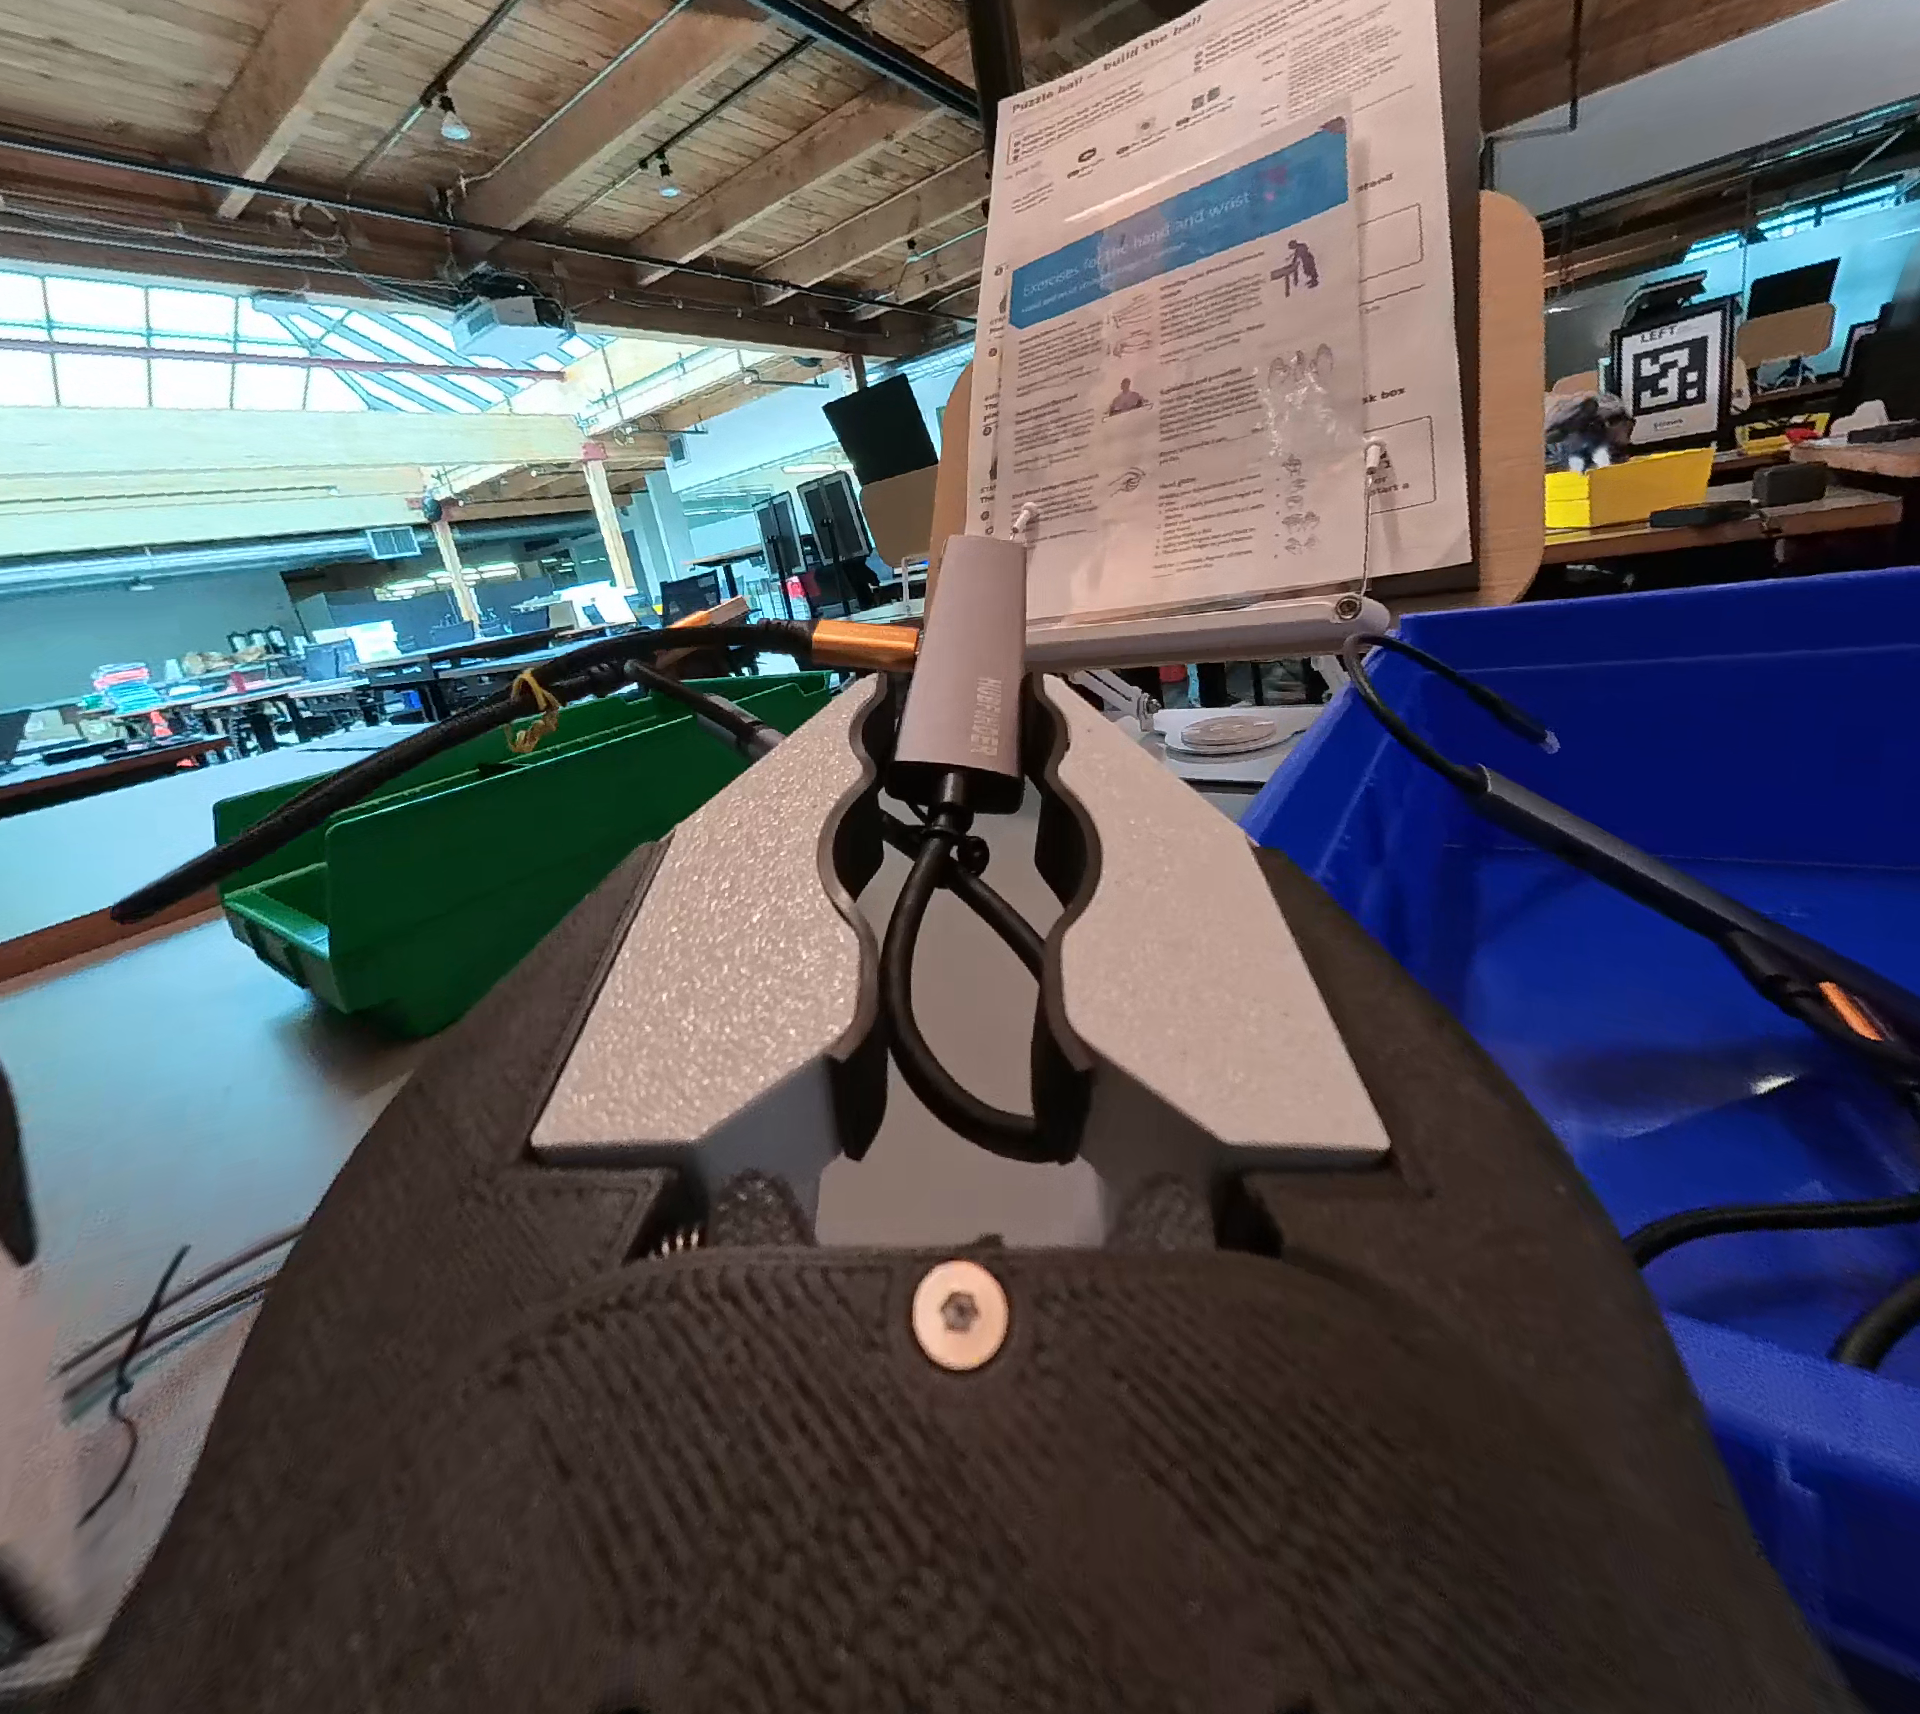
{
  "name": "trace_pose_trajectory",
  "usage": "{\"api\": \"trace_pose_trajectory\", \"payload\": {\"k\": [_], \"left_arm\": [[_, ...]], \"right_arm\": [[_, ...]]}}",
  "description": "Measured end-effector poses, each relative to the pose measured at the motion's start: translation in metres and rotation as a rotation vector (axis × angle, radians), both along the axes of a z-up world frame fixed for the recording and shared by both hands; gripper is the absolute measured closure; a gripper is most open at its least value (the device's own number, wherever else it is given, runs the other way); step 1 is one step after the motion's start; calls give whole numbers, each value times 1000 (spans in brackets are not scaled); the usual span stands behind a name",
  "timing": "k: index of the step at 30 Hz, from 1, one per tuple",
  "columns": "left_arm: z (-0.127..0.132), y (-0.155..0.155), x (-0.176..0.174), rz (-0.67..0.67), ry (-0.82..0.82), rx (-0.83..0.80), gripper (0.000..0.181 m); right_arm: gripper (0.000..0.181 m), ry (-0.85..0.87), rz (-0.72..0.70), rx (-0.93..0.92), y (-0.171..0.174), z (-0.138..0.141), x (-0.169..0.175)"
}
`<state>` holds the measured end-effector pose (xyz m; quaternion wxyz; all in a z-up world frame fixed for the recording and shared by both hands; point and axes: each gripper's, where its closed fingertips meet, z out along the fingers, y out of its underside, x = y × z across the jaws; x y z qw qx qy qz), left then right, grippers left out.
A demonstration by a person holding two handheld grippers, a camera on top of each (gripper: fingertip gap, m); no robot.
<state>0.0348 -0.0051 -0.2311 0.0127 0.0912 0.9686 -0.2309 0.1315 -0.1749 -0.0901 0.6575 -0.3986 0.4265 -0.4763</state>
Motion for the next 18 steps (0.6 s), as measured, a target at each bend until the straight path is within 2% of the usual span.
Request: {"api": "trace_pose_trajectory", "payload": {"k": [4,5,7,9,10,14,18], "left_arm": [[1,48,5,-364,-94,71,179],[1,64,11,-418,-111,95,178],[3,97,25,-422,-101,163,174],[12,111,42,-291,-83,160,155],[20,107,47,-202,-63,115,151],[45,53,53,114,51,-152,152],[36,9,62,333,197,-249,153]], "right_arm": [[158,0,14,8,1,0,1],[158,0,15,6,2,0,1],[158,1,18,5,2,0,1],[158,3,20,3,3,0,1],[158,2,22,2,3,0,1],[158,3,22,-10,5,0,2],[158,0,20,-8,5,0,1]]}}
